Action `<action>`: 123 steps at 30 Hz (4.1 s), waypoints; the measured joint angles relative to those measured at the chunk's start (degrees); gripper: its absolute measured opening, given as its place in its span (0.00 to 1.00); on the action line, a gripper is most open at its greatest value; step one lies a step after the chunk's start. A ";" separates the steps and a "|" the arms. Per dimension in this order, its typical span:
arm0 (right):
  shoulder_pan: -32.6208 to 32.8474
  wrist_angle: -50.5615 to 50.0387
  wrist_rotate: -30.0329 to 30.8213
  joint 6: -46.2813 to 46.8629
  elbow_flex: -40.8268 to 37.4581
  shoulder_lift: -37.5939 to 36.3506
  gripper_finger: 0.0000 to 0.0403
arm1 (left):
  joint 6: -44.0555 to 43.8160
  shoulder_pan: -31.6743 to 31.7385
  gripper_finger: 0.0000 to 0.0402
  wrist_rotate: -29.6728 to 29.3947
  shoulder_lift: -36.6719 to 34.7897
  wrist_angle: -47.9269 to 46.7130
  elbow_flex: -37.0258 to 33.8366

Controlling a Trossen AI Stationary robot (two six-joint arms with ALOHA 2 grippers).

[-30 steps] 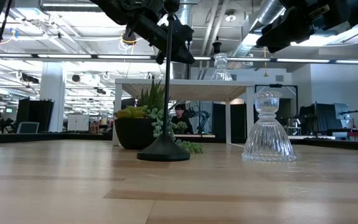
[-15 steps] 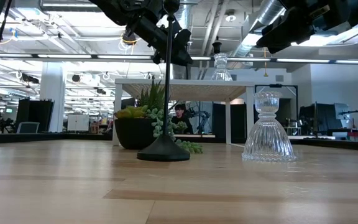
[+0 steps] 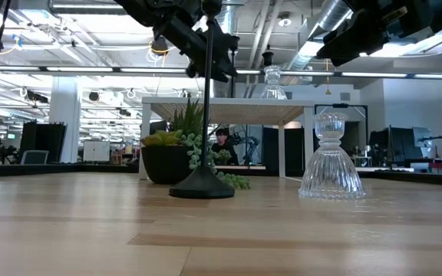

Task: Pick & Place candle stick holders
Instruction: Put the top black candle holder on the shelf aligned with the black candle holder, then put the candle holder on the shelf aligned with the black candle holder

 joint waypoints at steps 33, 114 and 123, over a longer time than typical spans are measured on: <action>0.02 0.54 0.00 0.02 0.00 0.00 0.00 | 1.40 -13.38 0.03 9.30 -36.44 -17.54 -29.37; 0.02 1.52 -0.04 0.93 -0.02 -0.02 0.00 | -3.49 -38.23 0.47 13.40 0.34 57.33 -50.45; 0.02 1.54 -0.03 0.63 -0.02 -0.02 0.00 | -4.76 -38.23 0.14 13.40 0.32 57.41 -50.45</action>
